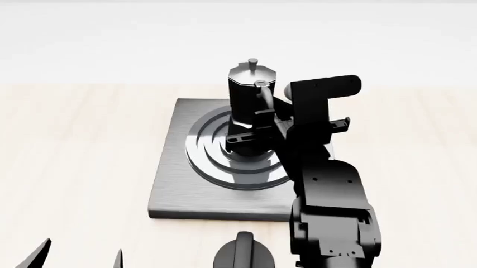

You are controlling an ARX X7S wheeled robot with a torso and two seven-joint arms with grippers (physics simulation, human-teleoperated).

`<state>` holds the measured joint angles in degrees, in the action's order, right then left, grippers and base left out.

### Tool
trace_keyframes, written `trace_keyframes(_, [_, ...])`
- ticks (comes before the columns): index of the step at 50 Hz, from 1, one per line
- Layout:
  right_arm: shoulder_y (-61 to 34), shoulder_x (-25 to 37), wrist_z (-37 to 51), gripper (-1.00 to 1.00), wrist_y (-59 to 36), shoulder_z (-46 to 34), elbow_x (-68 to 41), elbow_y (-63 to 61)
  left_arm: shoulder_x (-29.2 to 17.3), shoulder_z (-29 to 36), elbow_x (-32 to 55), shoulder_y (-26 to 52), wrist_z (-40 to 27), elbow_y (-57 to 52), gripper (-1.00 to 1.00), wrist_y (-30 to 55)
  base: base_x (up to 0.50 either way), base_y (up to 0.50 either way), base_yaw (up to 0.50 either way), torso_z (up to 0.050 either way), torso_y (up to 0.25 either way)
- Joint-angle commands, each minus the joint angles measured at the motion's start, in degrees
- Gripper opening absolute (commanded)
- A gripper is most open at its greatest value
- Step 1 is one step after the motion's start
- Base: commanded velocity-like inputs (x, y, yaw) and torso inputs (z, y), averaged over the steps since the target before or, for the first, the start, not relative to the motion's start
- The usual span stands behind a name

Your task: Put the moka pot on the stove.

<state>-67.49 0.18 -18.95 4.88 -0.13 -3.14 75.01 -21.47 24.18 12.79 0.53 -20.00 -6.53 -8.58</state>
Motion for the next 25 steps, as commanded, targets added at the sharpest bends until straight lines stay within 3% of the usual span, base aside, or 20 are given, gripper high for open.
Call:
trace_keyframes(1, [-0.39,0.01,0.05,-1.00,0.40,2.04,0.03,-0.02,-0.22,0.02,0.26,0.04,0.00,-0.17,1.00,-0.04,0.00,0.00,0.00,0.000,0.000])
trace_keyframes(25, [0.51,-0.11,0.16,-1.00,0.08,0.43,-1.32,-0.02,-0.06,0.32,0.62,0.39,0.17,1.18,1.00,-0.71,0.00,0.00,0.00,0.000,0.001])
